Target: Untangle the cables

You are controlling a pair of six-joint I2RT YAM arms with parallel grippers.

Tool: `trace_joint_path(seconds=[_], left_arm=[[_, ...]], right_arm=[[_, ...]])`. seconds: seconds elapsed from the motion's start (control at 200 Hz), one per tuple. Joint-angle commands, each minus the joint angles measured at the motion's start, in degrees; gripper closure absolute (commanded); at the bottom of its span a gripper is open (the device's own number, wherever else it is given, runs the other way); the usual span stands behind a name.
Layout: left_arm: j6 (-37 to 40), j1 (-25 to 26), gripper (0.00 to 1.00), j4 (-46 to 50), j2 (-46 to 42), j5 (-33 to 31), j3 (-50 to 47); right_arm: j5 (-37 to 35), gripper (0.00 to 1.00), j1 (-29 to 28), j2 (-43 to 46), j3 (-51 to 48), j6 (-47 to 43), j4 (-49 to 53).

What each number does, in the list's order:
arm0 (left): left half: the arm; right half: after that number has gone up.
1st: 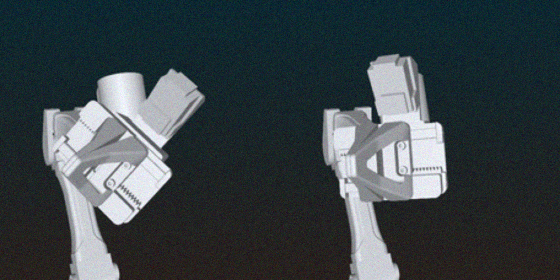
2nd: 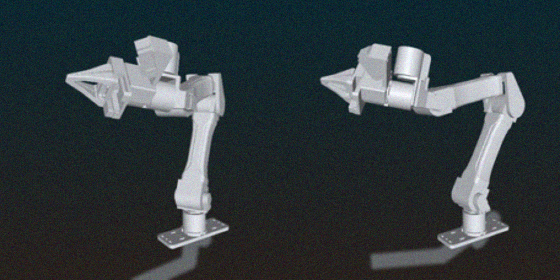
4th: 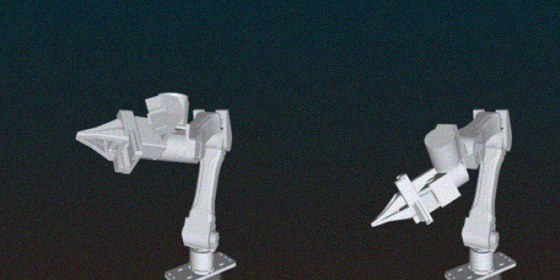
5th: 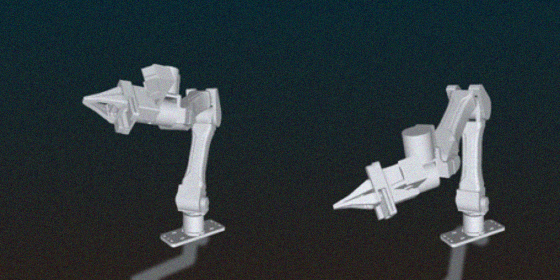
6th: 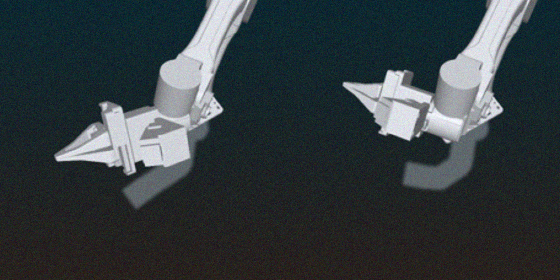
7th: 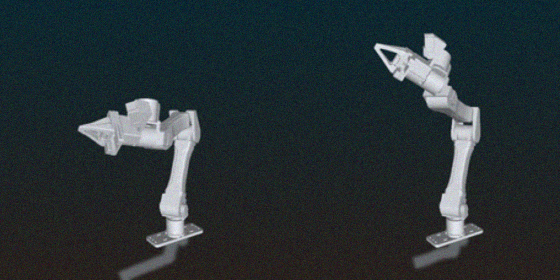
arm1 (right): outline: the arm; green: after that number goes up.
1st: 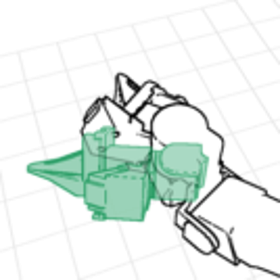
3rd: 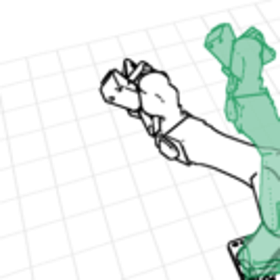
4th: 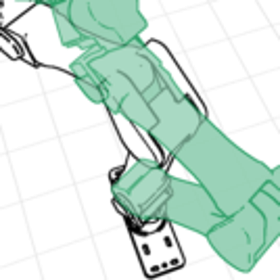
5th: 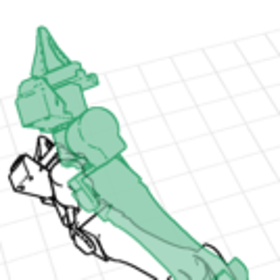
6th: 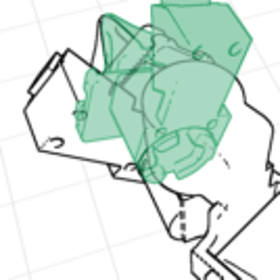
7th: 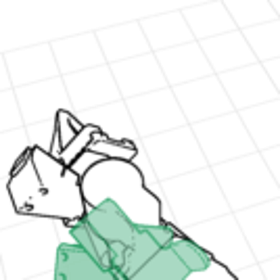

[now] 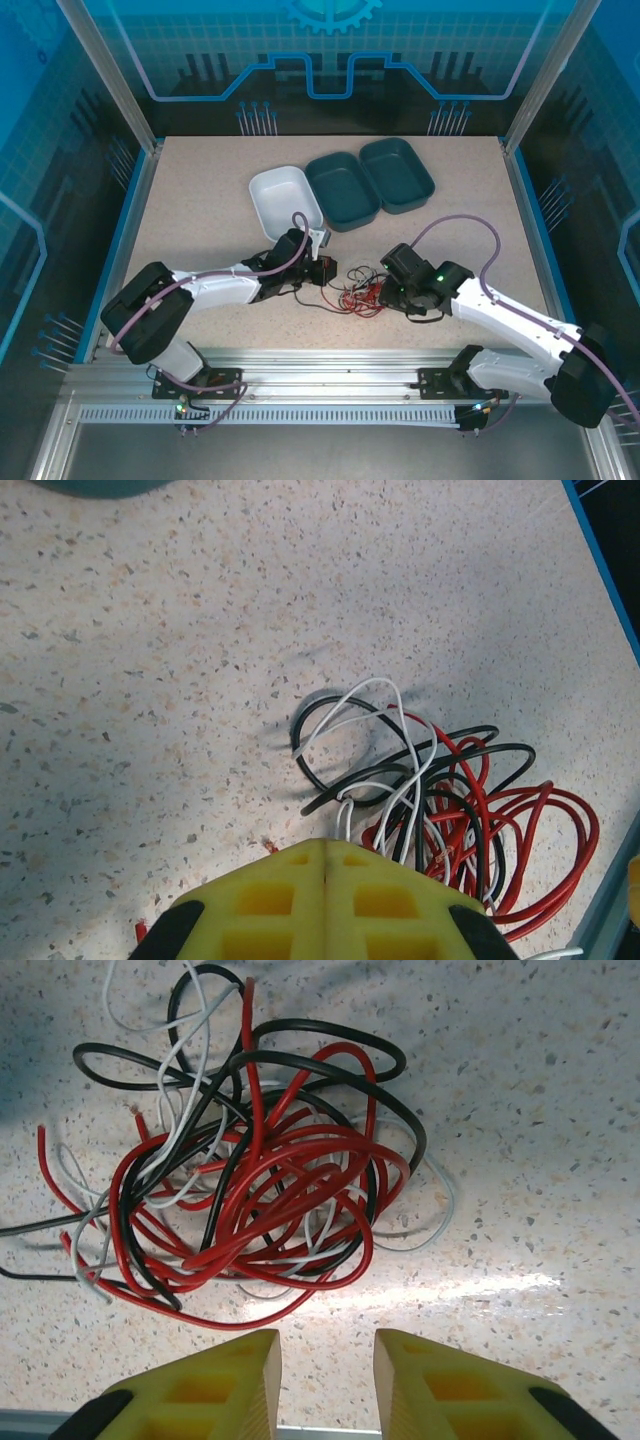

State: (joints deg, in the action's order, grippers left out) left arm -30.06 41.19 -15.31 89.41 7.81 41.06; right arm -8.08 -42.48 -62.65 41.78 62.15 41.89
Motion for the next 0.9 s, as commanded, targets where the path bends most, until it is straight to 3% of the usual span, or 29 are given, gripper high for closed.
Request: trace_joint_path(seconds=[0.0, 0.896], left_arm=[[0.0, -0.1, 0.98, -0.9, 0.8, 1.6, 0.4], [-1.8, 0.0, 0.94, -3.0, 2.4, 3.5, -0.9]], right_arm=[[1.2, 0.69, -1.1, 0.6, -1.6, 3.5, -6.1], [-0.9, 0.73, -3.2, -9.6, 0.8, 2.3, -13.1]])
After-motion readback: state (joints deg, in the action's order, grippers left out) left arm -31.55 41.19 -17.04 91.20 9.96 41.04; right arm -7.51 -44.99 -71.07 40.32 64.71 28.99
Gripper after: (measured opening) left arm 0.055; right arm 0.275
